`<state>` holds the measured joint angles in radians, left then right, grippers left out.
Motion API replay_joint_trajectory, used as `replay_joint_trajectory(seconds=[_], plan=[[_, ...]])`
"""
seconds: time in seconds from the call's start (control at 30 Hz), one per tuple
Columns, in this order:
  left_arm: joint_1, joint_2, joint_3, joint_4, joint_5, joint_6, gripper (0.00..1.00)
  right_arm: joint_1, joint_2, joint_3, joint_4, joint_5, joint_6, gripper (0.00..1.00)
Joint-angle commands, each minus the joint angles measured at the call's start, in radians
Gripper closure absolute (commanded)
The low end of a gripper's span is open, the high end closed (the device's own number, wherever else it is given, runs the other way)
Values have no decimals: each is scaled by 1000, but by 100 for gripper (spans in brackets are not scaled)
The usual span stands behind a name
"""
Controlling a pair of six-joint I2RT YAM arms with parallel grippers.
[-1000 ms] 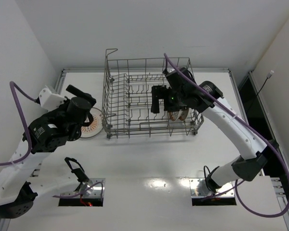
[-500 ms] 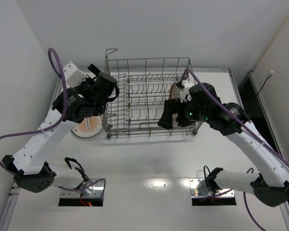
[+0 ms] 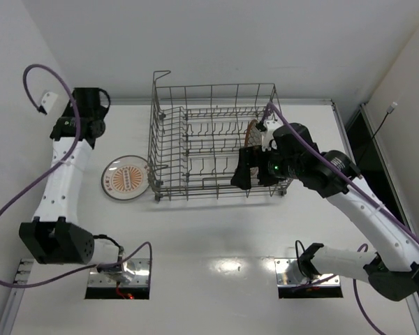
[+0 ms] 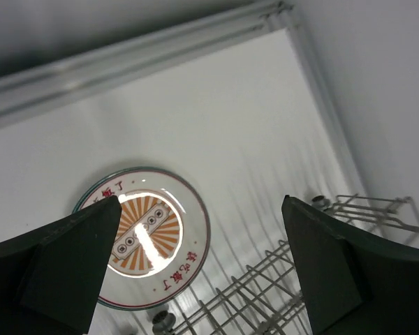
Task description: Load the plates into the dish rack
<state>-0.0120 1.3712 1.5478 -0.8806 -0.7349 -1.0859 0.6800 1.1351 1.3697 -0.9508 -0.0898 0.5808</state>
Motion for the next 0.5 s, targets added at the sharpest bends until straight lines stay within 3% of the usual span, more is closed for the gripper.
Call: replay_joint_trajectory(seconds=[0.0, 0.03, 0.17, 0.3, 0.47], plan=[[192, 19, -118, 224, 478, 44, 0, -7, 12, 25, 1, -4, -16, 1], [220, 5, -164, 271, 597, 44, 0, -7, 3, 13, 1, 5, -16, 1], [352, -60, -423, 458, 721, 26, 0, -7, -9, -49, 23, 3, -16, 1], [518, -50, -572, 535, 934, 144, 0, -16, -9, -63, 35, -27, -16, 1], [527, -84, -788, 721, 1066, 101, 0, -16, -9, -83, 24, -36, -27, 1]])
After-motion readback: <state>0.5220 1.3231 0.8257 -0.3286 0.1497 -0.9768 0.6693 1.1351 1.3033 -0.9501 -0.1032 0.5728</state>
